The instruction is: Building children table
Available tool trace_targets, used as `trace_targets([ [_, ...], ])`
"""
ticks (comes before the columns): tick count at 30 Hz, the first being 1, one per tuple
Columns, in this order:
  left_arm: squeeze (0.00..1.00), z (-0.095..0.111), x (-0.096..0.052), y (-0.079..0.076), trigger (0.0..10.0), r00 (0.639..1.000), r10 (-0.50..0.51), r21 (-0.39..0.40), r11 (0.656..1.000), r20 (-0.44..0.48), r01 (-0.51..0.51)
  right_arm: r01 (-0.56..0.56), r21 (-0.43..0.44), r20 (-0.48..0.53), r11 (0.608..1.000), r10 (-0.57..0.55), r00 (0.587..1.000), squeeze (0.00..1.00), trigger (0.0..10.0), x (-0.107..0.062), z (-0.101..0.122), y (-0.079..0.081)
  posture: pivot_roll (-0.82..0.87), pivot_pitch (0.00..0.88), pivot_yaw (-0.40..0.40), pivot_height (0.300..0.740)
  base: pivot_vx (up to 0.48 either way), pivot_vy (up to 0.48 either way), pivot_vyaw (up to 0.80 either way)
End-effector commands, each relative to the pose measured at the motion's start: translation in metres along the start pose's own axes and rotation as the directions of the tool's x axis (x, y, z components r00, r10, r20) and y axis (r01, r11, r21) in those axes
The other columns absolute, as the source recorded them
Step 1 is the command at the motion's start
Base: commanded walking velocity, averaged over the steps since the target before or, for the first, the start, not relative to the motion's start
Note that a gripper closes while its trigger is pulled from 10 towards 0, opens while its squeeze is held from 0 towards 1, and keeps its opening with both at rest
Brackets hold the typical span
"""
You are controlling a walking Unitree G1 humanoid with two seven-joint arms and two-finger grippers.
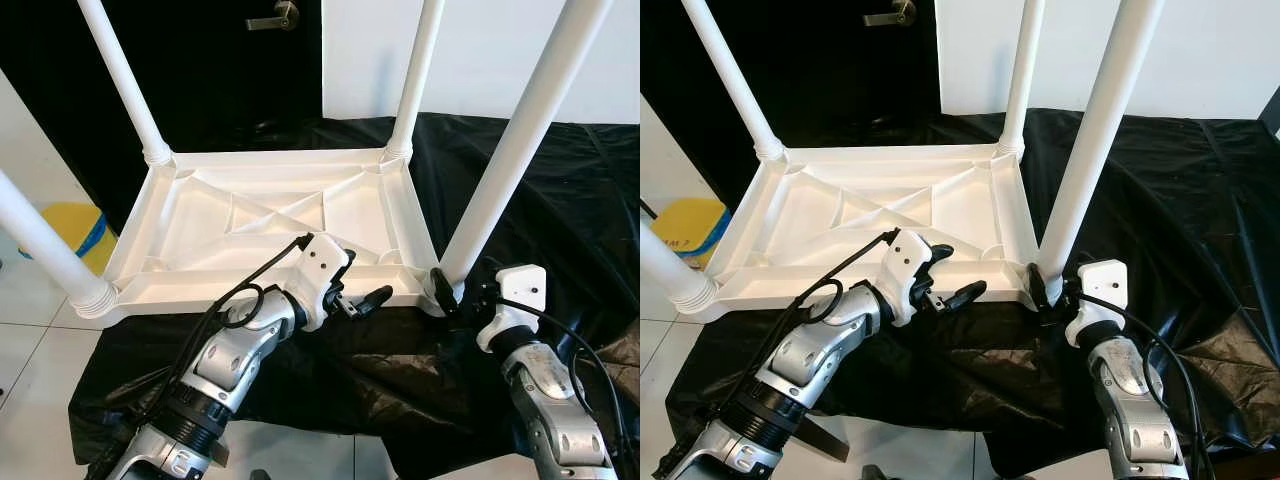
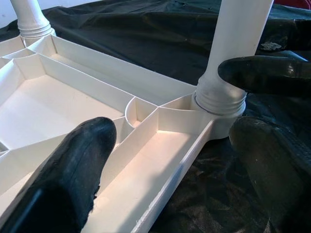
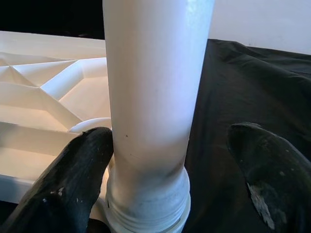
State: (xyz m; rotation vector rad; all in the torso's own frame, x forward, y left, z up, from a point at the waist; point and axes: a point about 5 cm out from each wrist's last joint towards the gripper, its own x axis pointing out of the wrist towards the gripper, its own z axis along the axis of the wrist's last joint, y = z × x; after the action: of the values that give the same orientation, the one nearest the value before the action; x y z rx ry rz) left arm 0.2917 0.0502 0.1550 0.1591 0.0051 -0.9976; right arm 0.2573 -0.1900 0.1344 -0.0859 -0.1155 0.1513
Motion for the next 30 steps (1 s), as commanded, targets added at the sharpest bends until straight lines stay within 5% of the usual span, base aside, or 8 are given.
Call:
trace_targets([
  [1,0.0,-0.0013,-0.0004,-0.0031,10.0,0.996,-0.086,0.005,0.996,-0.007,0.087,0.01,0.004,-0.009,1.0,-0.01,1.0,0.0,10.0,-0.0013,-0.0029,-0.0032,-0.14,0.054,-0.006,0.74,0.0,0.0,0.0],
  [30,0.0,-0.0017,0.0004,-0.0041,10.0,0.994,-0.105,0.017,0.994,-0.01,0.106,0.007,-0.009,-0.002,1.0,-0.007,1.0,0.0,10.0,0.002,-0.0028,-0.0067,-0.15,0.012,0.002,0.74,0.0,0.0,0.0],
])
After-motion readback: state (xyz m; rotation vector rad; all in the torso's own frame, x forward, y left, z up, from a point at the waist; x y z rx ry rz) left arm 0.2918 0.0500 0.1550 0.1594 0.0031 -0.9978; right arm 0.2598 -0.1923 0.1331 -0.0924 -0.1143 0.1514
